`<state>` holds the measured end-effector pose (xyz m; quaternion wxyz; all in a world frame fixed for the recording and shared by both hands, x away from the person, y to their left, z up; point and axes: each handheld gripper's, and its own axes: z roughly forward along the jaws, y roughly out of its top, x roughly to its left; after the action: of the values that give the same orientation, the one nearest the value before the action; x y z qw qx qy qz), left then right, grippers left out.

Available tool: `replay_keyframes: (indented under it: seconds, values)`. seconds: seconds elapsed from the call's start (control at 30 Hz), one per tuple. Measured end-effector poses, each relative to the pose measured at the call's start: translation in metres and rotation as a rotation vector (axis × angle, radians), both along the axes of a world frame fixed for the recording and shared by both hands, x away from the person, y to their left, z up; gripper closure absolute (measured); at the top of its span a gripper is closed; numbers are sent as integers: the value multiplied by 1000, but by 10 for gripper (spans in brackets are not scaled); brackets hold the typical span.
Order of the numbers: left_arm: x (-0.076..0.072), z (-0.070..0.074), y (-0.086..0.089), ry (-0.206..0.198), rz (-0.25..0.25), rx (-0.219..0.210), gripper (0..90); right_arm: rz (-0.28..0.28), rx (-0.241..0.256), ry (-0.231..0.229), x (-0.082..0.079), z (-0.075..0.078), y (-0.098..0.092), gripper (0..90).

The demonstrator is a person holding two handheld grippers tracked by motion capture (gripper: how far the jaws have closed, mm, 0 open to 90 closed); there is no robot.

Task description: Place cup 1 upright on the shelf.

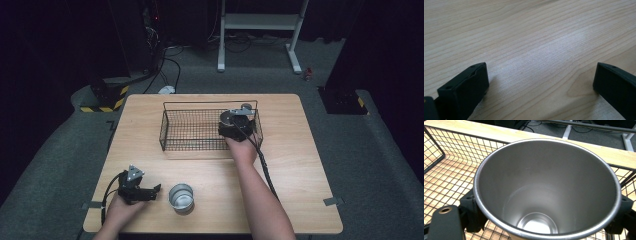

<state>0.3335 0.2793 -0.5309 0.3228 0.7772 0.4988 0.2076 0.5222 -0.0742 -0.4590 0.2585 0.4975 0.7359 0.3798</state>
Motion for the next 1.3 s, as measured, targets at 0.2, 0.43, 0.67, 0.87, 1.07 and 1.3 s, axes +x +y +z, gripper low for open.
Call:
replay_keyframes:
  seconds: [0.2,0.43,0.67,0.87,1.07,1.3]
  values:
    - [0,0,0,-2,1,0,6,4,-7,0,1,-2,3,141]
    - [0,0,0,-2,1,0,6,2,-10,2,2,-3,4,141]
    - [0,0,0,-2,1,0,6,4,-15,2,3,-4,6,141]
    - [0,0,0,-2,1,1,6,4,-18,9,2,-4,6,141]
    - [0,0,0,-3,1,2,7,2,-21,16,-1,-4,6,141]
    - [0,0,0,-2,1,1,7,12,-23,20,-3,-6,2,141]
